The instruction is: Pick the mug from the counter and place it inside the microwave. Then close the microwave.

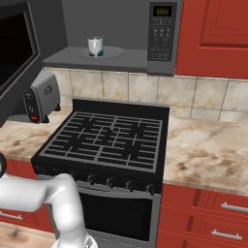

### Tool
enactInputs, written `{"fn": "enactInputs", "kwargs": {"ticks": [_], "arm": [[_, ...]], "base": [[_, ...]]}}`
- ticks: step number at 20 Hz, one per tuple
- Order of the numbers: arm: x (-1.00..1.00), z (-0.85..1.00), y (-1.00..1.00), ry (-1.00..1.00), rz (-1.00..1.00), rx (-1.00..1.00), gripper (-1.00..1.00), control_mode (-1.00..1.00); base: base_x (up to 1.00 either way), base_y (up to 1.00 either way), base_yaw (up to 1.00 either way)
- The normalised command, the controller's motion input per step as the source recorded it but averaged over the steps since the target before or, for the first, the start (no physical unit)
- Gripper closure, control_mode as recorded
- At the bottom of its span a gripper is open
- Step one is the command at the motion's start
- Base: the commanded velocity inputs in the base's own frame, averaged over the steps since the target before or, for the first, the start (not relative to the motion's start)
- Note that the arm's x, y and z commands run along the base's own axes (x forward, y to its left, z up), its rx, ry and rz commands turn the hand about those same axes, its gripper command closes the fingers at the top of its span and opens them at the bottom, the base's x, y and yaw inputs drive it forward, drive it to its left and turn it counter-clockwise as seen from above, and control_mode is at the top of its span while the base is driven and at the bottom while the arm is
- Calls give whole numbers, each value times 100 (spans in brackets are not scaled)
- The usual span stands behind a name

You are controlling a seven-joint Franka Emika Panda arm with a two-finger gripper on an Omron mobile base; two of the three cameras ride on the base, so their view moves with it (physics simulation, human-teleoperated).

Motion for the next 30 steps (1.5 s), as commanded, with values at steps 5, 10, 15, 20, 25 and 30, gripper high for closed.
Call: {"fn": "enactInputs", "kwargs": {"ticks": [5,10,15,20,25,30], "arm": [[33,11,-88,0,9,0,-100,-100],[47,5,-87,0,14,-2,-100,-100],[63,1,-73,-1,15,-10,-100,-100],[44,2,-72,-3,11,-12,-100,-100],[25,0,-58,0,9,-1,-100,-100],[22,4,-54,0,8,0,-100,-100]], "base": [[0,0,0],[0,0,0],[0,0,0],[0,0,0],[0,0,0],[0,0,0]]}}
